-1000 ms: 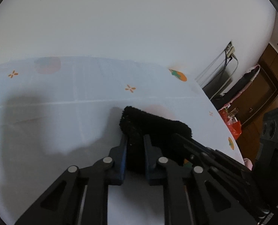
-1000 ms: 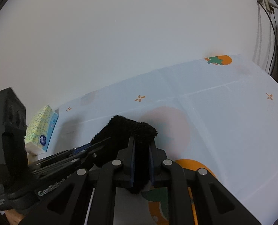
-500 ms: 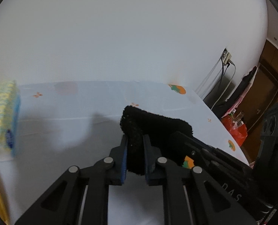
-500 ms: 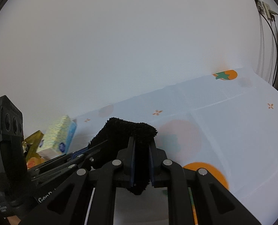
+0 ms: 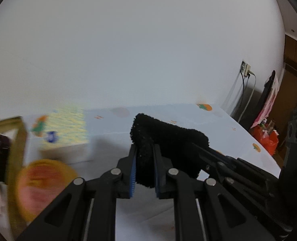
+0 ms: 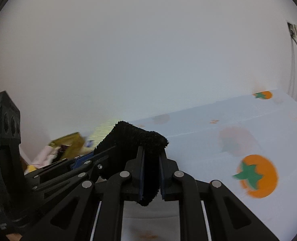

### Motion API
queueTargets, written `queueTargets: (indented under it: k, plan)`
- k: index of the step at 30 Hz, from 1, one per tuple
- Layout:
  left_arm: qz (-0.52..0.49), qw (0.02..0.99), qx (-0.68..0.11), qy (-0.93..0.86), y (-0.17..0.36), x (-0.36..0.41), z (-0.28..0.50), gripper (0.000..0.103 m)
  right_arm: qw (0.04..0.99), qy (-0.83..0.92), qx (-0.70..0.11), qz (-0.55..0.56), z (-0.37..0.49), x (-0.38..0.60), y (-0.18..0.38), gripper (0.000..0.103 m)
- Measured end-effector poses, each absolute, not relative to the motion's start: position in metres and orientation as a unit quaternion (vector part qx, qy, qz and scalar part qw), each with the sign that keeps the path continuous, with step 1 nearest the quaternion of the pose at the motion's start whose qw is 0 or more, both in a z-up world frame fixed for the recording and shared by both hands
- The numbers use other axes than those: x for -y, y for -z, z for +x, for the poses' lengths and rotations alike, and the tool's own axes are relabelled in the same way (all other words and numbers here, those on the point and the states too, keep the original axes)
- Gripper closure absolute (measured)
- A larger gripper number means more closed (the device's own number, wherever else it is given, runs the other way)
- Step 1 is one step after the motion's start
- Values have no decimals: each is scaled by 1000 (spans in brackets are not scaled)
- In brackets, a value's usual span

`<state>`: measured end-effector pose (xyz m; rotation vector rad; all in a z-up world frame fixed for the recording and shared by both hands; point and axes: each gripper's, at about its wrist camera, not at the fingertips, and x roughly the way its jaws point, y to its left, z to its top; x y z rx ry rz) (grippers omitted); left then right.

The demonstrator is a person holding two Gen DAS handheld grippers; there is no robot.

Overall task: Organize soft objects
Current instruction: 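Lift the black pad with the right gripper and carry it over the tray, then lower the black pad into the tray and open the right gripper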

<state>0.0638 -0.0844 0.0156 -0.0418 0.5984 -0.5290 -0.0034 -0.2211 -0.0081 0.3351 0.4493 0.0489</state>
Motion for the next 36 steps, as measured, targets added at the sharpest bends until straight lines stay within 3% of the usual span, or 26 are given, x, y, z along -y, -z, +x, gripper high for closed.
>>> queueTargets:
  k: [10, 20, 31, 32, 35, 36]
  plan:
    - [-33, 947, -263, 182, -27, -27, 48, 91, 956, -106, -216, 167, 10, 116, -9, 89]
    - [-69, 954, -270, 106, -6, -142, 47, 91, 946, -181, -236, 129, 34, 0, -7, 89]
    - [-92, 942, -313, 81, 37, -186, 60, 90, 934, -202, -282, 91, 63, -55, 22, 89]
    - [-90, 941, -315, 79, 38, -186, 61, 89, 933, -202, -285, 93, 65, -56, 26, 88]
    - [-87, 944, -315, 44, 42, -190, 65, 66, 927, -212, -289, 109, 70, -48, 32, 82]
    - [-89, 944, -318, 23, 43, -194, 66, 44, 925, -215, -293, 110, 72, -47, 33, 78]
